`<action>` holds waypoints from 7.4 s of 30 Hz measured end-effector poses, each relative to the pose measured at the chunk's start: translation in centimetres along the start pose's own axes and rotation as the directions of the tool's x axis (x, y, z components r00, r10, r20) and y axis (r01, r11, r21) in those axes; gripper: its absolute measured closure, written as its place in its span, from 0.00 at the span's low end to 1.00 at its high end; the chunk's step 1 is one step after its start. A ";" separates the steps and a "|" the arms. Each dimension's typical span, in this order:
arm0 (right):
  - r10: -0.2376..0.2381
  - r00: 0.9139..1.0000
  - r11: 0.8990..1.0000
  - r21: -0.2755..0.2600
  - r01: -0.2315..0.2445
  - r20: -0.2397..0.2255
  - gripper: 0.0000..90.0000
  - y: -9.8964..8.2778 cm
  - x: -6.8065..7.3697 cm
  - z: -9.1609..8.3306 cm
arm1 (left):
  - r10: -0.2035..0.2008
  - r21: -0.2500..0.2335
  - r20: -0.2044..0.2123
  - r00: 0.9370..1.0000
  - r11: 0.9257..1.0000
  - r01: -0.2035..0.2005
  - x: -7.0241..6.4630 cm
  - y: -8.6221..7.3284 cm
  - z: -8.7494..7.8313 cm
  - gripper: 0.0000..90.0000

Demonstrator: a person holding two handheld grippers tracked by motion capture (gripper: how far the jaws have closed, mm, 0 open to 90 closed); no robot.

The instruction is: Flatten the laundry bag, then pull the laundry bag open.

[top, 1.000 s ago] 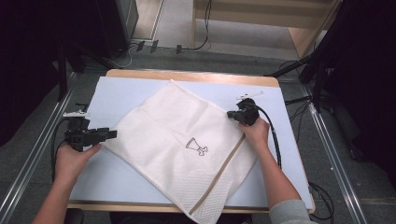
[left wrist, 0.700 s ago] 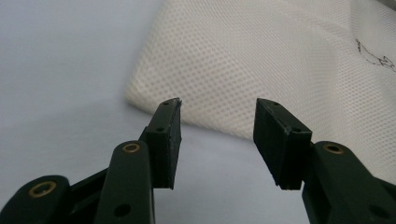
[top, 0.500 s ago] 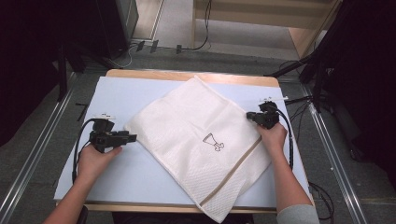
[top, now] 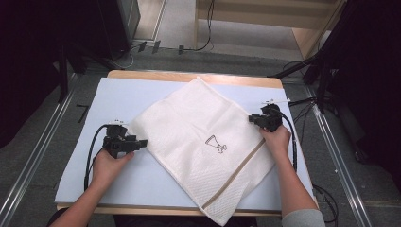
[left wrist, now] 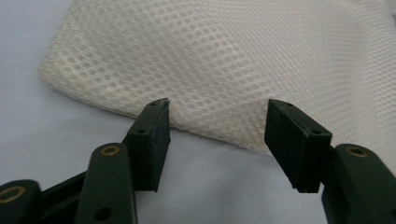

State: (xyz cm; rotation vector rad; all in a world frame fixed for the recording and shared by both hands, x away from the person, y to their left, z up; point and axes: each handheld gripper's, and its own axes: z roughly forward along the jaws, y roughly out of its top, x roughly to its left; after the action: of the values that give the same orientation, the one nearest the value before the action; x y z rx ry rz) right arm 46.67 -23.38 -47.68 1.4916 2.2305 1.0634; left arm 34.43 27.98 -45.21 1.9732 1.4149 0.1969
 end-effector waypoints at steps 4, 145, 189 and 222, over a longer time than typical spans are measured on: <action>-0.004 1.000 1.000 -0.001 0.004 0.006 0.87 0.0 0.1 0.0 | 0.015 -0.001 -0.024 1.000 1.000 -0.015 -0.9 0.0 0.4 0.49; -0.058 0.992 0.998 -0.010 0.058 -0.110 0.74 -3.0 6.3 -1.9 | 0.003 -0.007 0.053 0.999 1.000 -0.003 4.5 7.4 2.5 0.63; -0.103 0.967 0.990 0.072 0.123 -0.234 1.00 -8.8 9.0 -8.0 | 0.284 -0.064 0.287 0.915 0.959 -0.277 -8.4 6.3 -0.5 1.00; -0.205 0.953 0.976 0.031 0.217 -0.224 1.00 -9.9 10.3 -8.5 | 0.371 -0.007 0.413 0.832 0.915 -0.404 -14.8 6.5 3.6 0.88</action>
State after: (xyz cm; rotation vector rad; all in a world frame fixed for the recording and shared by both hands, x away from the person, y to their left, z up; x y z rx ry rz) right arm 30.41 -20.08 -46.74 1.1687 2.5215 1.1544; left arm 35.46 12.28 -40.06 2.1961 0.7563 -0.0943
